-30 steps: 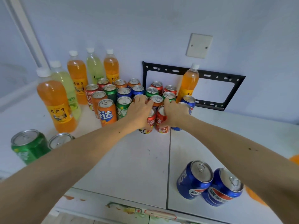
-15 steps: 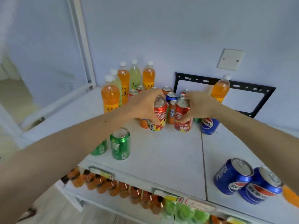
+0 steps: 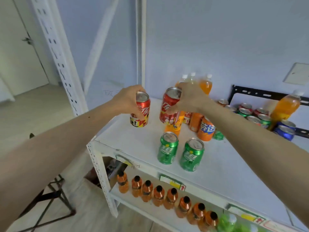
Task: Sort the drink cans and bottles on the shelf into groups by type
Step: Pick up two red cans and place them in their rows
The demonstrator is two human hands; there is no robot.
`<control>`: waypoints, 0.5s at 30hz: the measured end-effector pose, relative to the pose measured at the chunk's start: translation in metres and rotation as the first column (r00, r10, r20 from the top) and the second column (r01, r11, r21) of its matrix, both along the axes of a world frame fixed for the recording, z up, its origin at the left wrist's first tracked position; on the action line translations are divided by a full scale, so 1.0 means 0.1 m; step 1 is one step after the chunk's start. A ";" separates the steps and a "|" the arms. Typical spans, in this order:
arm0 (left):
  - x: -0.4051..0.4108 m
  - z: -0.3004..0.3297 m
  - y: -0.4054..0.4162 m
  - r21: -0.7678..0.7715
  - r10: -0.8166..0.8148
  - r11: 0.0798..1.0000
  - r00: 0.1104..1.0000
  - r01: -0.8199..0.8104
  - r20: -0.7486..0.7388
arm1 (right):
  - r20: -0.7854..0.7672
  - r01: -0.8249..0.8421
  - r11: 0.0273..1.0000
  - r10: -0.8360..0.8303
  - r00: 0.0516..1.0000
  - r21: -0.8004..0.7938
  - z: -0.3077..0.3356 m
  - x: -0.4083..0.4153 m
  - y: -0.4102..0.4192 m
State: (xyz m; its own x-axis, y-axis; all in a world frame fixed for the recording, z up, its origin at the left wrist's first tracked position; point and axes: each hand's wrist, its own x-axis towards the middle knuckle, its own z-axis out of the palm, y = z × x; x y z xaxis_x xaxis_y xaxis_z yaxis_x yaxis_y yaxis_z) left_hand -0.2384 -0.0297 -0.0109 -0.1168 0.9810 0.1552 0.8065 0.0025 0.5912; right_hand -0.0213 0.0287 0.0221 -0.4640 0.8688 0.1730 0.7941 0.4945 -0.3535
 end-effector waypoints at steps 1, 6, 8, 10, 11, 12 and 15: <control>-0.12 -0.08 0.01 -0.018 0.005 1.000 1.000 -0.005 0.007 | 0.020 -0.012 1.000 0.012 1.000 -0.010 -0.06 -0.15 0.02; -0.57 -0.46 0.12 -0.105 0.019 0.994 1.000 -0.019 0.006 | 0.189 -0.037 0.996 0.052 0.981 -0.083 -0.51 -0.76 0.16; -0.68 -0.60 0.16 -0.134 -0.004 0.991 1.000 0.005 0.010 | 0.256 -0.027 0.993 0.055 0.965 -0.112 -0.67 -0.93 0.18; -0.76 -0.72 0.19 -0.155 -0.036 0.987 0.999 0.038 0.017 | 0.307 -0.018 0.991 0.059 0.950 -0.136 -0.81 -1.06 0.17; -0.79 -0.78 0.20 -0.164 -0.053 0.985 0.998 0.055 0.020 | 0.327 -0.013 0.990 0.059 0.943 -0.143 -0.87 -1.11 0.17; -0.82 -0.83 0.21 -0.172 -0.070 0.982 0.997 0.074 0.026 | 0.345 -0.006 0.989 0.057 0.937 -0.147 -0.93 -1.15 0.16; -0.88 -0.94 0.24 -0.191 -0.129 0.972 0.991 0.135 0.043 | 0.388 0.045 0.985 0.025 0.921 -0.169 -1.04 -1.23 0.10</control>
